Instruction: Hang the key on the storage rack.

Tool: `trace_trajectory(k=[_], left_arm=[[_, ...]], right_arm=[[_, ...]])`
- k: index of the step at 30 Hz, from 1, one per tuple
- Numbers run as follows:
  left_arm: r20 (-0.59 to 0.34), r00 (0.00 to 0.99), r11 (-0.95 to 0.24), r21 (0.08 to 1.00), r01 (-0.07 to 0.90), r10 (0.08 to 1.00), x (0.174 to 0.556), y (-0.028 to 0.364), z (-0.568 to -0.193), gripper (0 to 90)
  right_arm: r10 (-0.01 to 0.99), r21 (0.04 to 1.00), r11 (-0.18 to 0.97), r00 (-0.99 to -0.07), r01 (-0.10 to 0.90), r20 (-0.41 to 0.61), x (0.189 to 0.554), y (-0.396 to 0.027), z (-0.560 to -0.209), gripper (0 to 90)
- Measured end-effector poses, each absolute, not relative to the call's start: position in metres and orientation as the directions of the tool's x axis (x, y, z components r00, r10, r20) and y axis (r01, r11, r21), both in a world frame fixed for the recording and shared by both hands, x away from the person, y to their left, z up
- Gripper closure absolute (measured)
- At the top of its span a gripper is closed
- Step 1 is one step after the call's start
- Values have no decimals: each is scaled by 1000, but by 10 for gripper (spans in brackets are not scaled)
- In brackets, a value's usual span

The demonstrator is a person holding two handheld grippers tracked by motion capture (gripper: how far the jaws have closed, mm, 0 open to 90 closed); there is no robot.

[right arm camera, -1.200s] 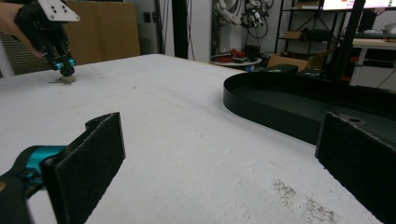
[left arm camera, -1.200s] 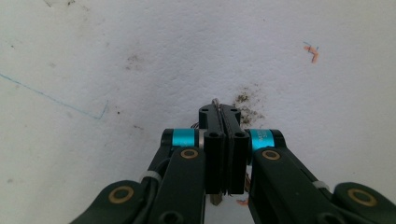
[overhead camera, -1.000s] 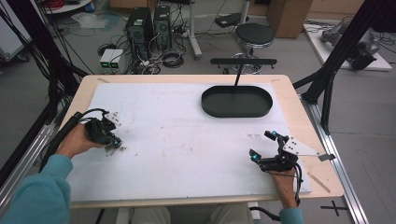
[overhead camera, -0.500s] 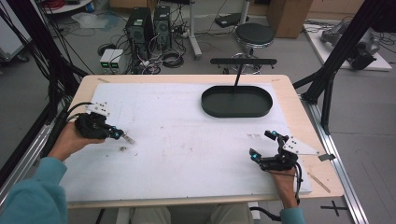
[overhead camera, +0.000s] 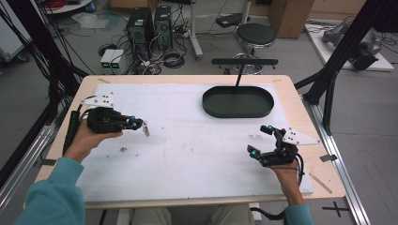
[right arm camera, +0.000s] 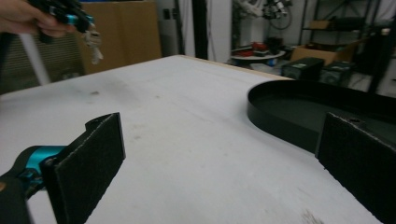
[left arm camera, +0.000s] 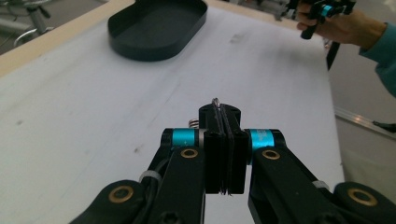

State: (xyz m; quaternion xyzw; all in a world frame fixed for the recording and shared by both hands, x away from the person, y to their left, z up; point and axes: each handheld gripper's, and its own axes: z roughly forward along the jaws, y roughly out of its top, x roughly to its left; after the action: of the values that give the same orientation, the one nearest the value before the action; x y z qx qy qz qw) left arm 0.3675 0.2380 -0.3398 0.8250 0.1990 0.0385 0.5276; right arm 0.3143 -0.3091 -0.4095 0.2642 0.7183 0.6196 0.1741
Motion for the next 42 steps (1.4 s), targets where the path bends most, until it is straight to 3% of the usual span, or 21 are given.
trace_trajectory(k=[11, 23, 42], left_arm=[[-153, 961, -270, 939, 213, 229, 371, 180, -333, 884], [-135, 983, -192, 969, 158, 127, 369, 138, -320, 884], [-108, 987, -175, 976, 128, 119, 365, 131, -317, 883]], right_arm=[[448, 960, 241, -894, 143, 21, 330, -283, -358, 6], [261, 952, 283, -965, 117, 41, 348, -246, -317, 6], [59, 920, 393, -998, 3, -22, 377, -178, -283, 45]])
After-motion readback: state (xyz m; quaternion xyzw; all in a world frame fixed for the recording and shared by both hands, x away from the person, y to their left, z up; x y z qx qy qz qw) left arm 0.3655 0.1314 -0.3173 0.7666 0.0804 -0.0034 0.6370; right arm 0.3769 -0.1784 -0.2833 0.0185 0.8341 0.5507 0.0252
